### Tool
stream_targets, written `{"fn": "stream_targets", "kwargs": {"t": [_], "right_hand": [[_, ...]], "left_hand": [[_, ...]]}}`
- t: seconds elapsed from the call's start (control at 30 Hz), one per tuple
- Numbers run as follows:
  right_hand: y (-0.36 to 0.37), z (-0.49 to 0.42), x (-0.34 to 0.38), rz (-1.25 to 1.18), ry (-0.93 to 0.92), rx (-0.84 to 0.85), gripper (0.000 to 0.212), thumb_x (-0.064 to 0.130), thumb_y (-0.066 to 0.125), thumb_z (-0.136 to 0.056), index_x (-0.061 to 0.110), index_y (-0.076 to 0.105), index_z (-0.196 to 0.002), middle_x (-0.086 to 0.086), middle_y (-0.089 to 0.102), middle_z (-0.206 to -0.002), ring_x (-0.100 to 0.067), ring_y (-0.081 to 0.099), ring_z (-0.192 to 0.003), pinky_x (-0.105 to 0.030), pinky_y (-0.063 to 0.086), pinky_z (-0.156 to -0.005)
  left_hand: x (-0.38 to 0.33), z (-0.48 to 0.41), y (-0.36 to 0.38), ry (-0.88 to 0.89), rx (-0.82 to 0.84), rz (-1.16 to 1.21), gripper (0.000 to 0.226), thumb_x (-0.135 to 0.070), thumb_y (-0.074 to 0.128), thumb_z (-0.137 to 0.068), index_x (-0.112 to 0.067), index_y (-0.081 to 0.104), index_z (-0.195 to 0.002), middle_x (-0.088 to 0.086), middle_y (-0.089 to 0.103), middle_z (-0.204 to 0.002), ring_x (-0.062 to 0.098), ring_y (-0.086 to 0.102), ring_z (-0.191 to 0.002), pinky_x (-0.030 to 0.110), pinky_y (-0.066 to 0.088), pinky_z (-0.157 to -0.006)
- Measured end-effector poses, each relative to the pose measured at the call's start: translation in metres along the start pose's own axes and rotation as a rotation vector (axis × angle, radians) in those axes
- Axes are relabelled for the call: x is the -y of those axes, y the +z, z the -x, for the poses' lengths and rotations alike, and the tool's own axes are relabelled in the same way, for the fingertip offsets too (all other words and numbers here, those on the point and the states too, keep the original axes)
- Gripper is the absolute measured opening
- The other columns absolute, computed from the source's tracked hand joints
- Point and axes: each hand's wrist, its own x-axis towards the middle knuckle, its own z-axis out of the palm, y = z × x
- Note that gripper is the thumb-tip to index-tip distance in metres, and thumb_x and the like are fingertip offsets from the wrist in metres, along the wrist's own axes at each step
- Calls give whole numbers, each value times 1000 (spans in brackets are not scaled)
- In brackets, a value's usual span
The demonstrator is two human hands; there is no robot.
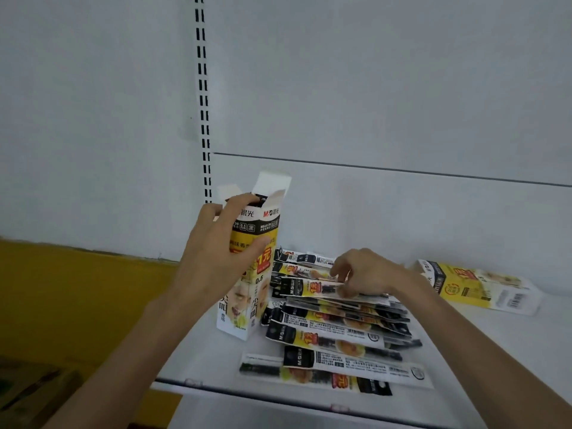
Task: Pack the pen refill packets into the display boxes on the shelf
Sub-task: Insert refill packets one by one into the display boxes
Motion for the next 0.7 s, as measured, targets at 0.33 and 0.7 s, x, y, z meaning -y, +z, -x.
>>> {"fn": "stream_targets", "kwargs": {"t": [0.33, 0.7], "right_hand": [[-4, 1, -5, -140, -54, 33, 27, 43, 64, -82, 20, 69, -94, 7, 68, -95, -11, 60, -90, -29, 45, -84], [4, 0, 9, 37, -186, 38, 36, 34, 76, -73, 19, 68, -106, 13, 57, -98, -7, 55, -93, -17, 41, -75]], "left_hand": [[2, 4, -5, 17, -75, -6, 59, -32, 72, -72, -29, 43, -123, -5, 42, -105, 2, 39, -90, -8, 30, -65], [4, 2, -4, 2, -64, -11, 61, -39, 72, -70, -30, 41, -122, -4, 45, -107, 4, 42, -93, 5, 32, -59]]}}
